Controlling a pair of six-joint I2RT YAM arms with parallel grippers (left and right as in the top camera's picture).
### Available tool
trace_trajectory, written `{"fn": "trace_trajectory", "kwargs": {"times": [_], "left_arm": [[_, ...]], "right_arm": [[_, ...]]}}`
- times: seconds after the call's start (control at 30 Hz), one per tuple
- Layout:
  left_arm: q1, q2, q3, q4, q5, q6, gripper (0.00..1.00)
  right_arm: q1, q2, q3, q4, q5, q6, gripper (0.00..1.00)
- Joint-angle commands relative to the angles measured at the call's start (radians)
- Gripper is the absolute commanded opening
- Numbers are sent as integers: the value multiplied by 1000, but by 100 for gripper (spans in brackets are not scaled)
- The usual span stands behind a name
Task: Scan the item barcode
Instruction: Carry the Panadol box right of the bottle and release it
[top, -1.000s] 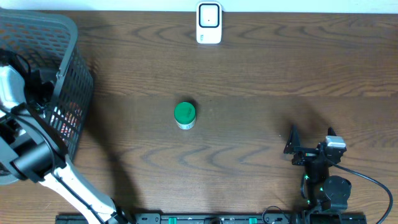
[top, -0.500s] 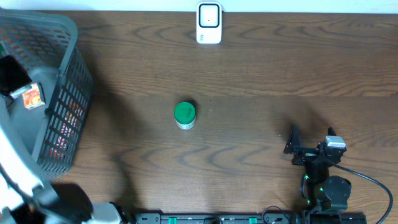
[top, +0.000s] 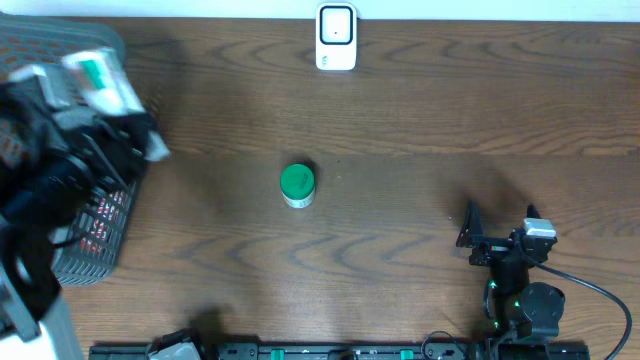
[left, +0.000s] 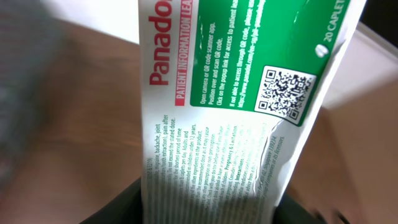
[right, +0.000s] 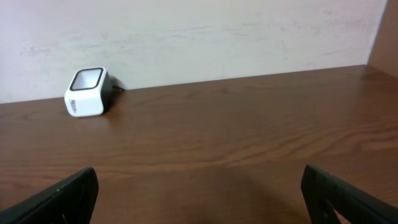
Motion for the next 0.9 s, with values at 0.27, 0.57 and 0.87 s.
{"fn": "trace_trajectory", "kwargs": {"times": [0.27, 0.57, 0.87], "left_arm": [[-496, 16, -46, 6, -62, -49, 49], [-806, 214, -286, 260, -156, -121, 49], [-1011, 558, -320, 408, -343, -127, 49]], "right_arm": [[9, -6, -2, -4, -5, -13, 99], [9, -6, -2, -4, -5, -13, 99], [9, -6, -2, -4, -5, -13, 99]]}}
